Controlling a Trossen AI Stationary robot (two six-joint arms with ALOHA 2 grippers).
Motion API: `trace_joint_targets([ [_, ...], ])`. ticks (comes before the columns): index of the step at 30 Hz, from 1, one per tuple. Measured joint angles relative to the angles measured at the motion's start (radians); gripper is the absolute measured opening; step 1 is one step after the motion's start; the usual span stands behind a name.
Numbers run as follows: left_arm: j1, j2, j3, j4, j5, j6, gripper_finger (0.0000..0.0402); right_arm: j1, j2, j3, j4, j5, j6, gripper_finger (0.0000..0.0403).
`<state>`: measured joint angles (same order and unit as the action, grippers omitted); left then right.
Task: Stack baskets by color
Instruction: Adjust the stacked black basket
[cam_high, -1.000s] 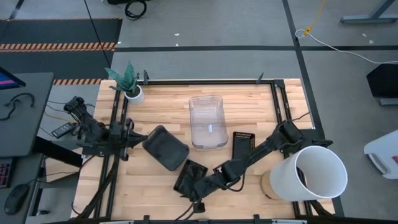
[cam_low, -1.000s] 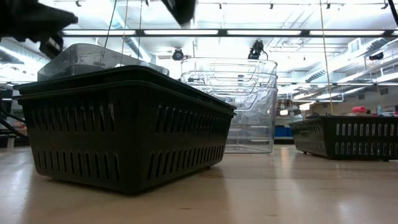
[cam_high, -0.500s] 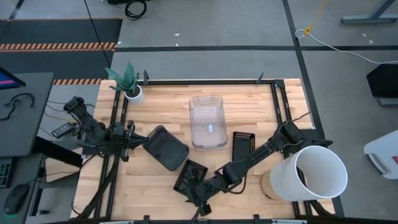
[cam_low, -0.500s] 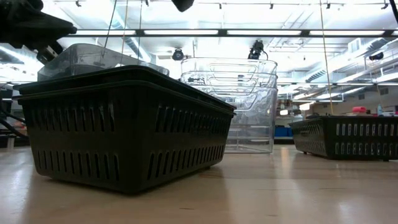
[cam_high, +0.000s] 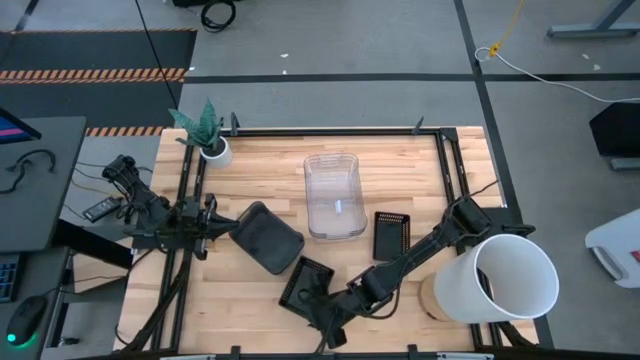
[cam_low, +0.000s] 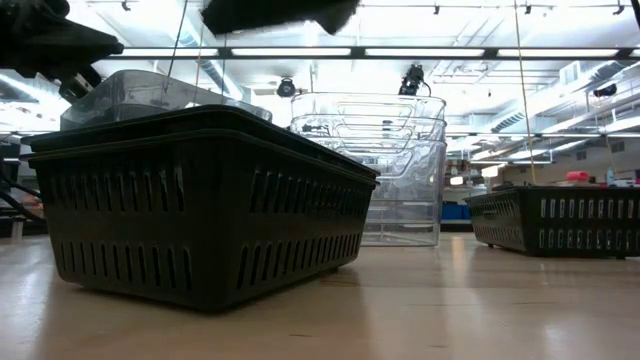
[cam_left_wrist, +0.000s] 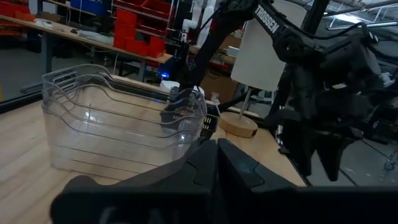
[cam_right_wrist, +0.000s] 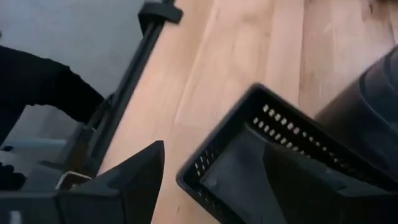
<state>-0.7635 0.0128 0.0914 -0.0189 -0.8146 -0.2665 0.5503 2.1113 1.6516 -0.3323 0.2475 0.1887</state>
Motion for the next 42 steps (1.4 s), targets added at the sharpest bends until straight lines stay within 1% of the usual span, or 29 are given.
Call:
trace_joint_targets([
  [3,0.000,0.000,0.000,0.000,0.000,0.000,0.0025,-0.008,0.000,0.000,-0.023,-0.011,0.025,0.0271],
  [6,0.000,0.000,0.000,0.000,0.000,0.000,0.0029,-0.024,0.000,-0.008,-0.050,-0.066,0.044,0.0267],
  [9,0.000,0.000,0.000,0.000,0.000,0.000,0.0027,-0.031,-0.001,-0.034,-0.071,-0.081,-0.012,0.0263],
  [14,0.000,0.000,0.000,0.000,0.000,-0.001,0.0020,-0.027,-0.001,-0.034,-0.074,-0.096,-0.103,0.0262],
  [18,0.000,0.000,0.000,0.000,0.000,-0.001,0.0020,-0.055,-0.001,-0.034,-0.061,-0.143,-0.108,0.0262],
  [20,0.000,0.000,0.000,0.000,0.000,-0.001,0.0023,-0.068,-0.001,-0.034,-0.050,-0.139,-0.106,0.0261],
  [24,0.000,0.000,0.000,0.000,0.000,-0.001,0.0029,-0.086,-0.001,-0.034,0.007,-0.093,-0.027,0.0258],
  [27,0.000,0.000,0.000,0.000,0.000,-0.001,0.0031,-0.087,0.011,-0.031,0.031,0.013,0.079,0.0258],
  [30,0.000,0.000,0.000,0.000,0.000,-0.001,0.0029,-0.079,0.042,-0.032,0.028,0.042,0.143,0.0257],
  [34,0.000,-0.001,0.001,0.007,-0.001,-0.002,0.0024,-0.061,0.066,-0.033,-0.008,0.031,0.199,0.0257],
  [36,0.000,0.001,0.000,0.011,0.000,-0.003,0.0024,-0.057,0.065,-0.033,-0.066,0.033,0.212,0.0257],
  [38,0.000,0.001,0.001,0.008,-0.001,-0.002,0.0027,-0.054,0.065,-0.033,-0.085,0.026,0.213,0.0257],
  [42,0.000,0.000,0.001,0.005,0.000,-0.002,0.0033,-0.054,0.063,-0.022,-0.175,-0.043,0.213,0.0257],
])
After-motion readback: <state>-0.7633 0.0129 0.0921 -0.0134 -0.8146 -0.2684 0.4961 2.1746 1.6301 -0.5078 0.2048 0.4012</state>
